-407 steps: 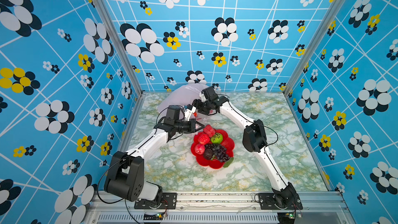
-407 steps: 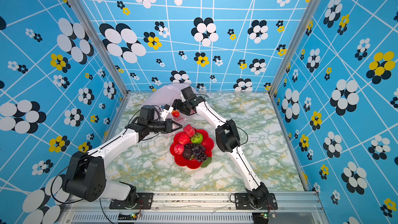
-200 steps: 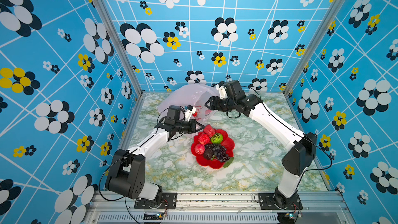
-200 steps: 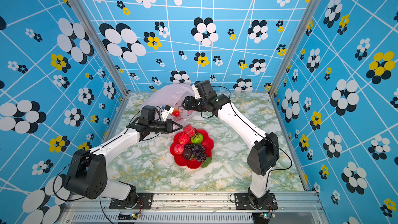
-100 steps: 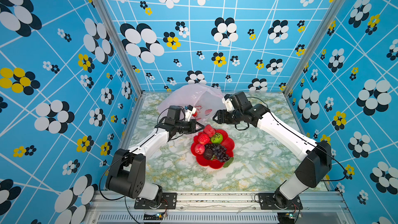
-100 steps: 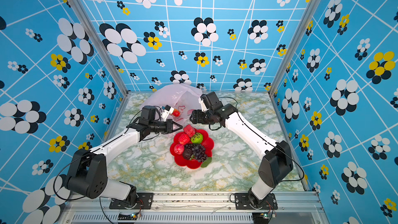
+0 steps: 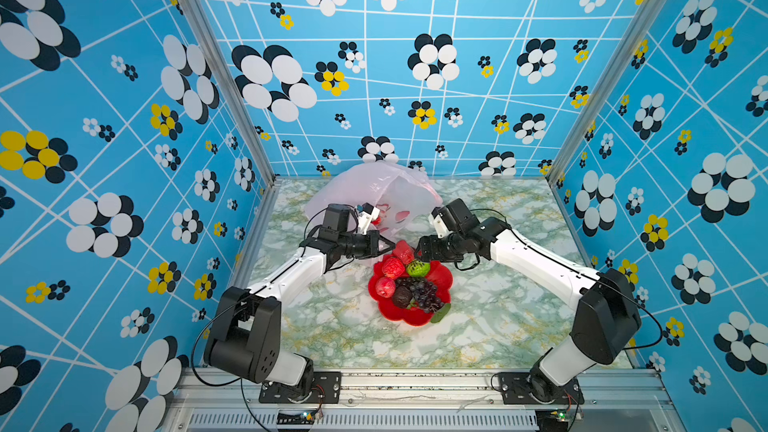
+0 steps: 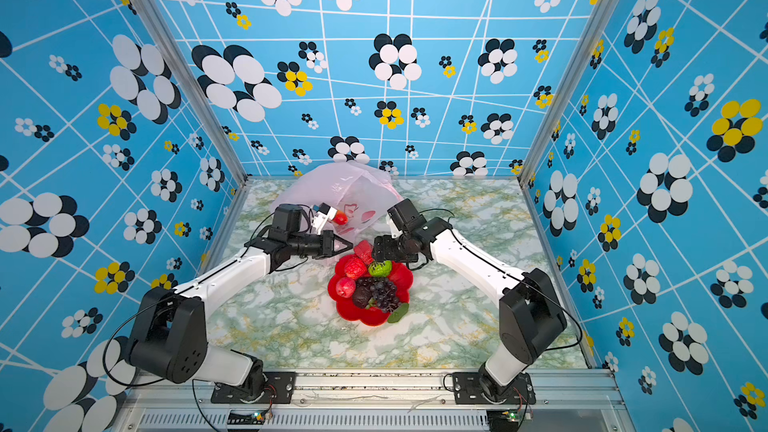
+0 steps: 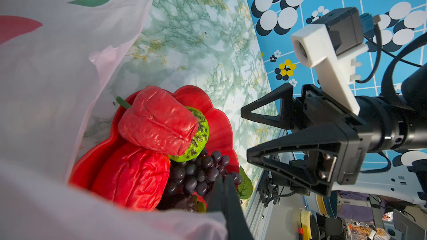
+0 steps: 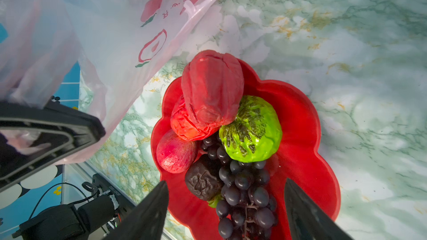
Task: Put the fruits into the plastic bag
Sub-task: 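Pull the right gripper out of the bag and back over the plate, then lower the right gripper onto the red pepper on the plate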
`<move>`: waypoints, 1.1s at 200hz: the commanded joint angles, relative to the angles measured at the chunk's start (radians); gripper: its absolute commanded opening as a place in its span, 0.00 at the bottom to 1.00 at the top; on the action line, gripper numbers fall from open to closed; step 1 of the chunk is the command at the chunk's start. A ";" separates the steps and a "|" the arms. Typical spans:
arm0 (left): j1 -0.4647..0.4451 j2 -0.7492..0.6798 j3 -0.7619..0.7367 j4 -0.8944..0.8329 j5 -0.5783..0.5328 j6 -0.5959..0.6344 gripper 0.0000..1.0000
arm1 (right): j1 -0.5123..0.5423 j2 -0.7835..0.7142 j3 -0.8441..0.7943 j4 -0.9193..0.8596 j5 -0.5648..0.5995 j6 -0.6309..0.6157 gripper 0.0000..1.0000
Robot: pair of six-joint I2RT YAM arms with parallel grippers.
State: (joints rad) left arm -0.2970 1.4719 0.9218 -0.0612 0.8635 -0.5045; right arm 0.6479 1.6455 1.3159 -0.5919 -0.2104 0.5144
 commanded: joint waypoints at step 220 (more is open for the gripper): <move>-0.003 -0.001 0.018 -0.035 -0.012 0.032 0.00 | 0.094 0.480 0.582 -0.250 0.181 -0.470 0.99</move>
State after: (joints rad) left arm -0.2947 1.4719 0.9222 -0.1032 0.8337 -0.4995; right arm 0.7372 2.0808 1.8526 -0.7891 -0.0315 0.0666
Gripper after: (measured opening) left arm 0.044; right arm 0.994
